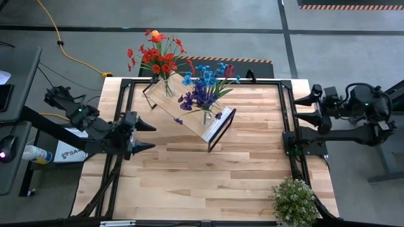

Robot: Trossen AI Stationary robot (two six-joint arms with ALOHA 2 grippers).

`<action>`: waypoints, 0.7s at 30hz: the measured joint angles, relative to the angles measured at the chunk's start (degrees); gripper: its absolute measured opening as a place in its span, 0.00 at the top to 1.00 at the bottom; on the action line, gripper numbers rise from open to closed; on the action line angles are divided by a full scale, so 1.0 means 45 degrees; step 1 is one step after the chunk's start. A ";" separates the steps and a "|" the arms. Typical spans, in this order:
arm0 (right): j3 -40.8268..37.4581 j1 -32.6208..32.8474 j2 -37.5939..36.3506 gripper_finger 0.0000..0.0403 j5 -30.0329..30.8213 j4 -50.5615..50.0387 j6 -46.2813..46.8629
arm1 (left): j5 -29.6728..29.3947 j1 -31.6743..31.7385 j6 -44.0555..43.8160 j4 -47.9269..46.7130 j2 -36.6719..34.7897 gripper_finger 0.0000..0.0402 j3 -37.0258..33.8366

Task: Pick and place flowers into a vace then onto a shelf
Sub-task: Return to Home Position

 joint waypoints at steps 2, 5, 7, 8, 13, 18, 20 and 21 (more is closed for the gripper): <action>0.0002 0.0000 -0.0159 0.32 0.0002 -0.0298 0.0003 | -0.0022 0.0000 -0.0005 -0.0292 -0.0322 0.04 0.0000; -0.0017 0.0000 -0.0429 0.32 -0.0006 -0.0520 0.0217 | -0.0039 0.0000 0.0013 -0.0565 -0.0809 0.04 0.0000; -0.0158 0.0000 -0.0707 0.33 -0.0047 -0.0516 0.0230 | -0.0044 0.0000 0.0049 -0.0765 -0.1062 0.04 0.0000; -0.0252 0.0000 -0.0869 0.33 -0.0056 -0.0516 0.0238 | -0.0046 0.0000 0.0046 -0.0923 -0.1162 0.04 0.0000; -0.0892 0.0000 -0.1740 0.32 0.0009 -0.0361 0.0594 | -0.0143 0.0000 -0.0059 -0.0856 -0.1908 0.04 -0.0784; -0.1879 0.0000 -0.2885 0.33 0.0000 0.0196 0.0866 | -0.0243 0.0000 -0.0233 0.0629 -0.3113 0.04 -0.2549; -0.2252 -0.0003 -0.3309 0.33 0.0014 0.0341 0.1030 | -0.0231 0.0000 -0.0225 0.1282 -0.3559 0.04 -0.3273; -0.2420 0.0000 -0.3505 0.33 0.0046 0.0345 0.1139 | -0.0202 0.0000 -0.0222 0.1479 -0.3778 0.04 -0.3596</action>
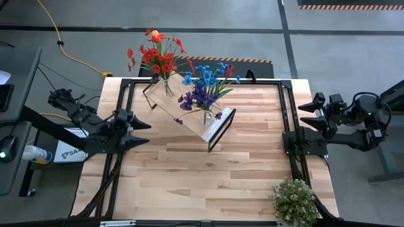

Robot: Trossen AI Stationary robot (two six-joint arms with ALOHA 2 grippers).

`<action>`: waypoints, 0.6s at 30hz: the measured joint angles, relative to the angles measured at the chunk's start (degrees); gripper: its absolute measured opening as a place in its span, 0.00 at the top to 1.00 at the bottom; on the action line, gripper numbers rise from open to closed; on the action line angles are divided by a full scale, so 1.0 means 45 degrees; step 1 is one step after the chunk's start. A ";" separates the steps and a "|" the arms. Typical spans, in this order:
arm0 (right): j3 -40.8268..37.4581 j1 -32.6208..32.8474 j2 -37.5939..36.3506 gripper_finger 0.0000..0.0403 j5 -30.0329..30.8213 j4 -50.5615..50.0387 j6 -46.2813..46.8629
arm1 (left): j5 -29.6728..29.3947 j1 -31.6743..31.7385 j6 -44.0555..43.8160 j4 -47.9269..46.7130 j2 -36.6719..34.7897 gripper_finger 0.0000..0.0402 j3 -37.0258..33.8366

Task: Pick and place flowers into a vace then onto a shelf
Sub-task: Return to Home Position

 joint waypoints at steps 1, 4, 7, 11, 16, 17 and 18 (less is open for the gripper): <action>-0.0175 -0.0001 -0.0179 0.32 0.0028 -0.0002 0.0078 | 0.0061 0.0000 0.0017 0.0258 -0.0189 0.04 -0.0329; -0.0775 0.0000 -0.0718 0.32 0.0063 0.0171 0.0317 | 0.0119 0.0000 0.0240 0.1047 -0.0636 0.04 -0.1192; -0.1521 0.0000 -0.1288 0.33 0.0065 0.0653 0.0340 | 0.0118 0.0000 0.0523 0.1765 -0.1013 0.04 -0.1845; -0.2315 -0.0005 -0.1484 0.32 0.0186 0.0973 0.0336 | 0.0041 0.0000 0.0878 0.2490 -0.1402 0.04 -0.2465; -0.3275 -0.0005 -0.1509 0.33 0.0282 0.1462 0.0194 | -0.0196 0.0000 0.1203 0.3616 -0.1663 0.04 -0.3296; -0.3475 -0.0005 -0.1513 0.33 0.0347 0.1496 0.0194 | -0.0195 0.0005 0.1267 0.3876 -0.1658 0.04 -0.3465; -0.3647 -0.0005 -0.1517 0.33 0.0351 0.1519 0.0194 | -0.0188 0.0005 0.1297 0.4063 -0.1648 0.04 -0.3617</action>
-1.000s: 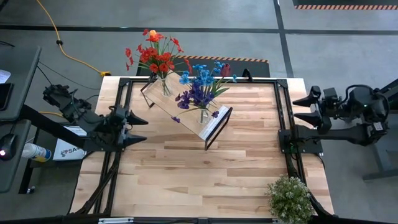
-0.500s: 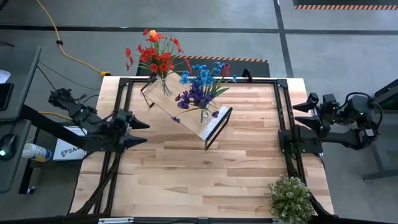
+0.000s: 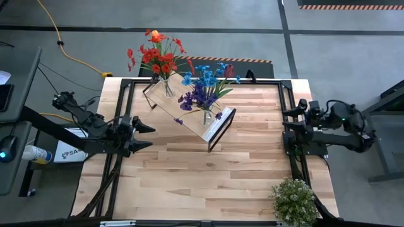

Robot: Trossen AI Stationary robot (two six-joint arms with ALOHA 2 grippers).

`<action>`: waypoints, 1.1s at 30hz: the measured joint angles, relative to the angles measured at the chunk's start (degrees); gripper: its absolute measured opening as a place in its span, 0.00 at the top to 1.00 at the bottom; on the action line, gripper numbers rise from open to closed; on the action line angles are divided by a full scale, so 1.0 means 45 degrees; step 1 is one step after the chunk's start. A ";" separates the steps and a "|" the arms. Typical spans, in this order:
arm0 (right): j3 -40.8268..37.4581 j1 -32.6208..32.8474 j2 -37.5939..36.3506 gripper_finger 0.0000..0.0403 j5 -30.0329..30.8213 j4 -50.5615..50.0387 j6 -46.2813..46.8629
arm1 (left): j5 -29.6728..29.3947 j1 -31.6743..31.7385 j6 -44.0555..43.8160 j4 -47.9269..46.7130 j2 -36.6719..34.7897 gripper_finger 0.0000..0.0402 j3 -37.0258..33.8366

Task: Pick and place flowers into a vace then onto a shelf
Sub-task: Return to Home Position

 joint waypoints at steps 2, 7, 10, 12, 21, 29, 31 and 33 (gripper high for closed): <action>-0.0330 0.0000 0.0004 0.32 0.0005 0.0395 -0.0020 | 0.0015 -0.0005 0.0030 0.0330 0.0004 0.04 -0.0324; -0.1020 0.0000 -0.0001 0.33 -0.0180 0.1212 -0.0233 | 0.0007 0.0000 0.0301 0.1241 0.0003 0.04 -0.0979; -0.1219 0.0000 -0.0007 0.33 -0.0426 0.1346 -0.0243 | 0.0008 -0.0003 0.0837 0.2042 -0.0007 0.04 -0.1394; -0.1228 0.0000 -0.0011 0.32 -0.0676 0.1344 -0.0266 | 0.0012 0.0000 0.1350 0.2573 -0.0001 0.04 -0.1663; -0.1228 0.0000 -0.0016 0.33 -0.1325 0.1818 -0.0821 | 0.0024 0.0000 0.2339 0.4211 -0.0001 0.04 -0.2744; -0.1103 0.0000 -0.0026 0.33 -0.1587 0.1645 -0.1007 | 0.0016 0.0000 0.2988 0.5113 -0.0001 0.04 -0.3311; -0.1102 0.0000 -0.0026 0.33 -0.1578 0.1615 -0.0984 | 0.0016 0.0000 0.2995 0.5025 0.0004 0.04 -0.3327; -0.1211 0.0000 -0.0026 0.32 -0.1578 0.1783 -0.0907 | 0.0012 0.0000 0.3001 0.4971 -0.0001 0.04 -0.3327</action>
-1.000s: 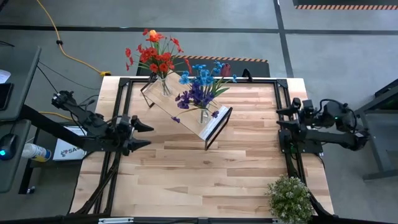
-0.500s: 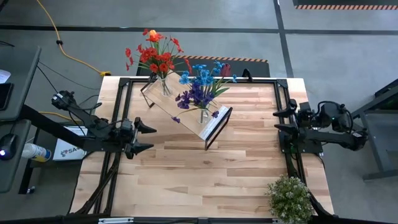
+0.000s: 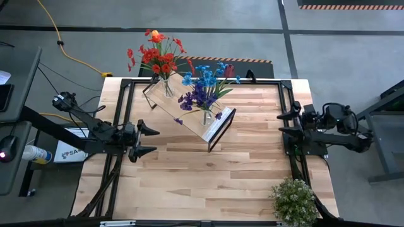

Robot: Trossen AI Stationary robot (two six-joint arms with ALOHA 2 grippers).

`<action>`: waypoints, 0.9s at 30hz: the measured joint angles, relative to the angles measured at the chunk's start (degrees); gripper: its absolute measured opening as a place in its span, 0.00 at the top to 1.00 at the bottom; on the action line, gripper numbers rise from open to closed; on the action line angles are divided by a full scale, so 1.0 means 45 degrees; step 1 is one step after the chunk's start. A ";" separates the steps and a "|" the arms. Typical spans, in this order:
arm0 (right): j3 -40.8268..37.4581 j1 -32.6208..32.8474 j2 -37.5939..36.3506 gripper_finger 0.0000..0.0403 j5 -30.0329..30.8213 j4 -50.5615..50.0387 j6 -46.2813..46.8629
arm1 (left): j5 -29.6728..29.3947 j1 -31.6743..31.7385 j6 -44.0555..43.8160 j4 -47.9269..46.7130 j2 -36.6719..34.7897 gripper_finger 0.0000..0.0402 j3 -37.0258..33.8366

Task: Pick and place flowers into a vace then onto a shelf
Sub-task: Return to Home Position

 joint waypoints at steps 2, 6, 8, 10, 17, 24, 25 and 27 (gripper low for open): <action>-0.0277 0.0000 0.0000 0.32 0.0011 0.0502 0.0021 | 0.0000 0.0000 0.0028 -0.0006 0.0000 0.04 0.0000; -0.1437 0.0000 -0.0005 0.33 -0.0125 0.2274 -0.0065 | 0.0000 0.0000 0.0111 -0.0021 0.0000 0.04 0.0000; -0.2052 0.0000 -0.0010 0.33 -0.0211 0.2680 0.0168 | 0.0000 0.0000 0.0111 -0.0026 0.0000 0.04 0.0000; -0.2504 0.0000 -0.0010 0.32 -0.0183 0.2895 0.0411 | -0.0005 0.0000 0.0111 -0.0026 0.0000 0.04 0.0000; -0.2864 0.0000 -0.0015 0.33 0.0709 0.3272 0.0289 | -0.0277 0.0000 0.0100 -0.0169 0.0000 0.04 0.0000; -0.4277 0.0000 -0.0015 0.33 0.0471 0.5391 0.0473 | -0.0908 0.0000 0.0057 -0.0322 0.0000 0.04 0.0000; -0.4573 0.0000 -0.0014 0.33 0.0424 0.5870 0.0540 | -0.0908 0.0000 0.0057 -0.0322 0.0005 0.04 0.0000; -0.5014 0.0000 -0.0010 0.32 0.0231 0.6636 0.0558 | -0.0908 0.0000 0.0057 -0.0322 0.0000 0.04 0.0002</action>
